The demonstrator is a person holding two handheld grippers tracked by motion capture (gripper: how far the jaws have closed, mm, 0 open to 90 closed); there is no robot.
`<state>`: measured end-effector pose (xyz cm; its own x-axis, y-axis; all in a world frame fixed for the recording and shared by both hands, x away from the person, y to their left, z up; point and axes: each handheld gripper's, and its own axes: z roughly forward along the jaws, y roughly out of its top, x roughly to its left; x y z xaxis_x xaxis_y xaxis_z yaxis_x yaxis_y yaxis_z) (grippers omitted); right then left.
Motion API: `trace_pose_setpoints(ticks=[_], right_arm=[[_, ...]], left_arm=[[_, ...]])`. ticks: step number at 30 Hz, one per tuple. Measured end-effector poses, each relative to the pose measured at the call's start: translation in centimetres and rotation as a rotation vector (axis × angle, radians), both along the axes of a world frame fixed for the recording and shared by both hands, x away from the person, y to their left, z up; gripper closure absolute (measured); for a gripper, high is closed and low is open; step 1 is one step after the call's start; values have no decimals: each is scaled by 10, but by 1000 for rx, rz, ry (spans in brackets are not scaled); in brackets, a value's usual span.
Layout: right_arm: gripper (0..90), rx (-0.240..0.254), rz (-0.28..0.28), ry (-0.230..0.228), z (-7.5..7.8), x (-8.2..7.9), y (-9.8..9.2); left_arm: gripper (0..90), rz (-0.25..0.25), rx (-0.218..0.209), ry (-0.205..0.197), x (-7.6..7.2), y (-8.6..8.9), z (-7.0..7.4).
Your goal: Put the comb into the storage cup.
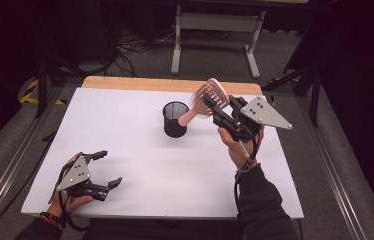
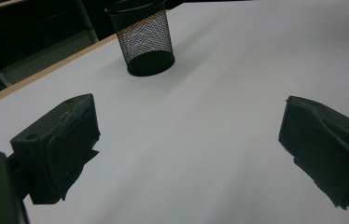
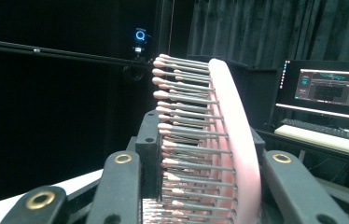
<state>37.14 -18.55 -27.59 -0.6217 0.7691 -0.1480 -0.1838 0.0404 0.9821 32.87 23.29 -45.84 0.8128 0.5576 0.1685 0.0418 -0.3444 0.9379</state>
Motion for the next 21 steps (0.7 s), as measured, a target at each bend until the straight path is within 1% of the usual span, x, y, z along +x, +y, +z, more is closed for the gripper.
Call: trace_pose_setpoints(ticks=[2, 7, 13, 14, 15, 19, 20, 21], right_arm=[[633, -4, 2, 3, 1, 5, 4], [633, -28, -14, -3, 3, 16, 15], [632, -46, -27, 6, 3, 28, 28], [632, -46, -27, 6, 3, 28, 28], [633, -51, -35, 17, 2, 34, 33], [632, -65, -45, 28, -1, 41, 38], [633, -71, -53, 28, -3, 44, 40], [633, -67, -61, 34, -4, 47, 41]], left_arm=[[59, 1, 2, 0, 0, 0, 0], [59, -2, -1, 2, 1, 0, -1], [59, -7, -2, 1, 0, 0, 0], [59, -7, -2, 1, 0, 0, 0], [59, -7, -6, 5, 1, 0, -1], [59, -8, -5, 5, 1, 0, -1], [59, -9, -5, 5, 1, 1, -1], [59, -8, -5, 5, 1, 1, -1]])
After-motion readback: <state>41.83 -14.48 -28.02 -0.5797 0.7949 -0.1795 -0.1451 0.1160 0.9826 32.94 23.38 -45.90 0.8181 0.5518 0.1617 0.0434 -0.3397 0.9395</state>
